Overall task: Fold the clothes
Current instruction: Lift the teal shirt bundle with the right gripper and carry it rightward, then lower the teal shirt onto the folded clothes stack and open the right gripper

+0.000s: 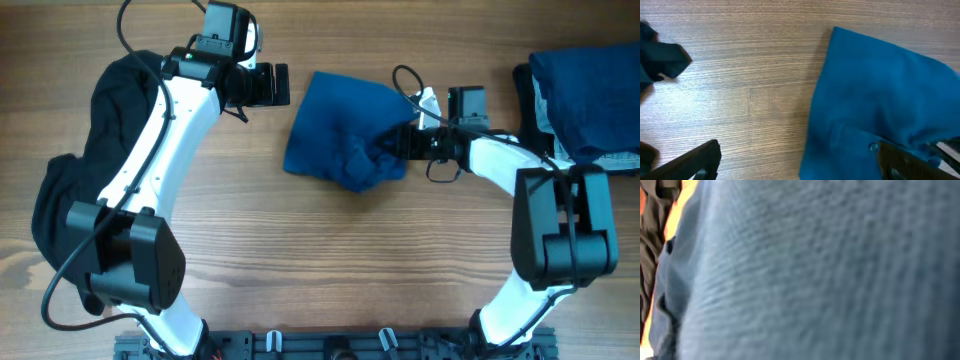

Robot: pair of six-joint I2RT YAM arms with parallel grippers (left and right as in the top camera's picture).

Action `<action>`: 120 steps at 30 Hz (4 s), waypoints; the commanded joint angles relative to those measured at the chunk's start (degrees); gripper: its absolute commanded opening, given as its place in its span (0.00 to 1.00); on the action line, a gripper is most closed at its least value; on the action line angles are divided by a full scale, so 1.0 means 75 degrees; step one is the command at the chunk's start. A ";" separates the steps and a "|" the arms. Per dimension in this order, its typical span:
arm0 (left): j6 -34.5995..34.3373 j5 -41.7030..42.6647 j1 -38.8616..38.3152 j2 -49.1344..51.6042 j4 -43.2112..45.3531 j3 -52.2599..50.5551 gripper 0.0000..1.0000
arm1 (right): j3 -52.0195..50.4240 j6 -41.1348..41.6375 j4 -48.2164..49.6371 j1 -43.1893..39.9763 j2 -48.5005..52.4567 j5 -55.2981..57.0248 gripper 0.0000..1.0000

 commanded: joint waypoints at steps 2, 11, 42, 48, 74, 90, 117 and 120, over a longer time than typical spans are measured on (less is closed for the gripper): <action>-0.0012 -0.0108 0.0023 -0.0108 0.0026 0.0029 1.00 | -0.0105 0.0262 0.0052 -0.0090 0.0207 -0.0256 0.10; -0.0012 -0.0189 0.0020 -0.0108 0.0026 0.0029 1.00 | 0.0323 0.0152 -0.0399 -0.0921 -0.0516 -0.0801 0.04; -0.0009 -0.0192 0.0023 -0.0108 0.0201 0.0029 1.00 | 0.2908 -0.2795 -0.3448 -0.1145 -0.4383 0.2384 0.04; -0.0012 -0.0189 0.0023 -0.0108 0.0286 0.0029 1.00 | 0.2914 -0.0536 -0.2428 -0.1699 -0.4829 0.3800 0.04; -0.0017 -0.0187 0.0020 -0.0108 0.0379 0.0029 1.00 | 0.2914 0.2739 0.3133 -0.4945 -0.1737 0.2022 0.04; -0.0044 -0.0187 0.0020 -0.0108 0.0519 0.0029 1.00 | 0.2906 0.2760 0.0927 -0.5473 -0.1183 0.1262 0.04; -0.0297 -0.0099 0.0020 -0.0108 0.0889 0.0029 1.00 | 0.2906 -0.1722 -0.1722 -0.6015 -0.3733 0.1886 0.96; -0.0297 -0.0099 0.0020 -0.0108 0.0892 0.0029 1.00 | 0.2906 -0.1824 -0.0542 -0.5467 -0.3028 0.2964 1.00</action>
